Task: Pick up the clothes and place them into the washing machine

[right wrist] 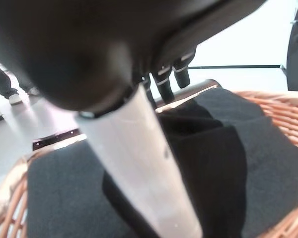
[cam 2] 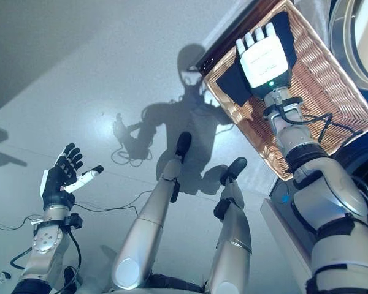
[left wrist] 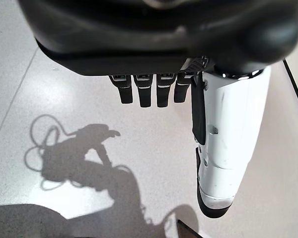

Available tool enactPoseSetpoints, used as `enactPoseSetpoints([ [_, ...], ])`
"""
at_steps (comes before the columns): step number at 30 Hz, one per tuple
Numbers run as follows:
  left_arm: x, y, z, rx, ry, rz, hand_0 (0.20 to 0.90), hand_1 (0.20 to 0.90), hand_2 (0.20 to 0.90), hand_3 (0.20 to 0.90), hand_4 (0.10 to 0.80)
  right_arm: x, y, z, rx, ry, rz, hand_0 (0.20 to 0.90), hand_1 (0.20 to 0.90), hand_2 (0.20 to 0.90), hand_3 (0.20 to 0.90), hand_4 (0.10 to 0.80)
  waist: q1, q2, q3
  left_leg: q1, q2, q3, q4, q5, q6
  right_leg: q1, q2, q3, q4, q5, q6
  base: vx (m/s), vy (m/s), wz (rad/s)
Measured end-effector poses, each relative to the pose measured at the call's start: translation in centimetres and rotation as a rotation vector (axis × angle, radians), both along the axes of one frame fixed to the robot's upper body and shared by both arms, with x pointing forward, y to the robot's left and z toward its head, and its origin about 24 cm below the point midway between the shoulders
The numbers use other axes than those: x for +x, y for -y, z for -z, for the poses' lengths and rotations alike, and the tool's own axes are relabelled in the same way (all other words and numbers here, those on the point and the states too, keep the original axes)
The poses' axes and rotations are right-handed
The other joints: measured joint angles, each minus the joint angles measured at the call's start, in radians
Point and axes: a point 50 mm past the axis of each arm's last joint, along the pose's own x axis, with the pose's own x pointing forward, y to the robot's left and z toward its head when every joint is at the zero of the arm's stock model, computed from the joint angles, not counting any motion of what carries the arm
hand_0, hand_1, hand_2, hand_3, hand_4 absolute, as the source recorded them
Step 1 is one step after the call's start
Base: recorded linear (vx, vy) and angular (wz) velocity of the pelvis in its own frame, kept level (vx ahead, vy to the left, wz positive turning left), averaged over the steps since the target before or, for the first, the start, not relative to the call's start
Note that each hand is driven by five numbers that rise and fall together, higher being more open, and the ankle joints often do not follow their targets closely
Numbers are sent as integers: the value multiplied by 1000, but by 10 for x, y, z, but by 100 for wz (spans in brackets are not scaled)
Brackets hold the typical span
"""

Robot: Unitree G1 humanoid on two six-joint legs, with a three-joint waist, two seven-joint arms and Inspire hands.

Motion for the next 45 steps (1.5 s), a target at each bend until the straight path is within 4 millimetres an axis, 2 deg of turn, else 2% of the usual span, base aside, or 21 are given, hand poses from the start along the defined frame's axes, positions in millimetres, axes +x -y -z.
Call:
enactPoseSetpoints([
  [15,0,-6,-4,33,-3,3,900,900,900,900,800,0,2,-1,10,5,5,900,900,900,900,800,-19,0,0,0,-1,19,0,0,0,-19,-6,21,19,-1,-1,0,-1,-1],
  [26,0,-7,-4,33,-5,2,900,900,900,900,800,-7,24,-6,29,45,73,900,900,900,900,800,-27,0,0,1,2,36,2,3,4,-32,-8,34,29,-1,-1,-4,1,-3],
  [45,0,-7,-2,32,-10,-2,900,900,900,900,800,-7,23,-4,26,48,77,900,900,900,900,800,-24,0,0,2,2,37,-1,3,5,-32,-8,35,27,-1,-1,-2,-1,1],
])
